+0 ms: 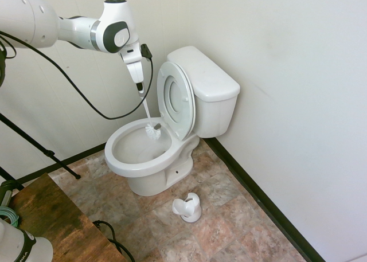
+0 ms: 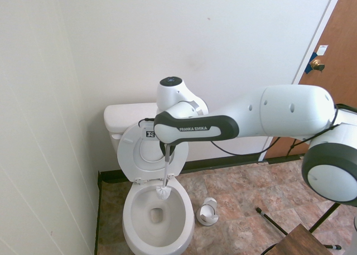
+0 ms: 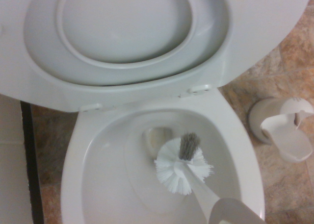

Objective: Clean the toilet

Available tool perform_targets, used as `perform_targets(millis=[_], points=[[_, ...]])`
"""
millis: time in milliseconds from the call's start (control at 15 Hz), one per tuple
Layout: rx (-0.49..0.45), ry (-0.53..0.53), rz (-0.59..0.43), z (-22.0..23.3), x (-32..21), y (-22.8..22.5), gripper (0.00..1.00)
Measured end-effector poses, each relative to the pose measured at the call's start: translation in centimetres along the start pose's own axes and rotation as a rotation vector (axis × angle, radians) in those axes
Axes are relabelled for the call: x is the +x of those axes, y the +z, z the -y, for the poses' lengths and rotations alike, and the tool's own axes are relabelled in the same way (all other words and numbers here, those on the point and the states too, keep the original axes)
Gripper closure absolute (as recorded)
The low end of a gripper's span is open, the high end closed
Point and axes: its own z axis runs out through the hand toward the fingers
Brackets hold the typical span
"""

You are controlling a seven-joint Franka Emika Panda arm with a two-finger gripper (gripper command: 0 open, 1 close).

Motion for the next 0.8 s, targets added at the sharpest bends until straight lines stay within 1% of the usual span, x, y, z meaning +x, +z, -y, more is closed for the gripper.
perform_targets(millis=[267,400,600,800], points=[[0.011,0.031,-0.009,-1.1,6.5,-1.3,1.00],[0.002,0.039,-0.014,-1.7,9.6,-0.9,1.00],[-0.024,0.029,-0.021,-3.0,13.9,0.8,1.00],[-0.032,0.010,-0.037,-4.6,19.5,3.8,1.00]])
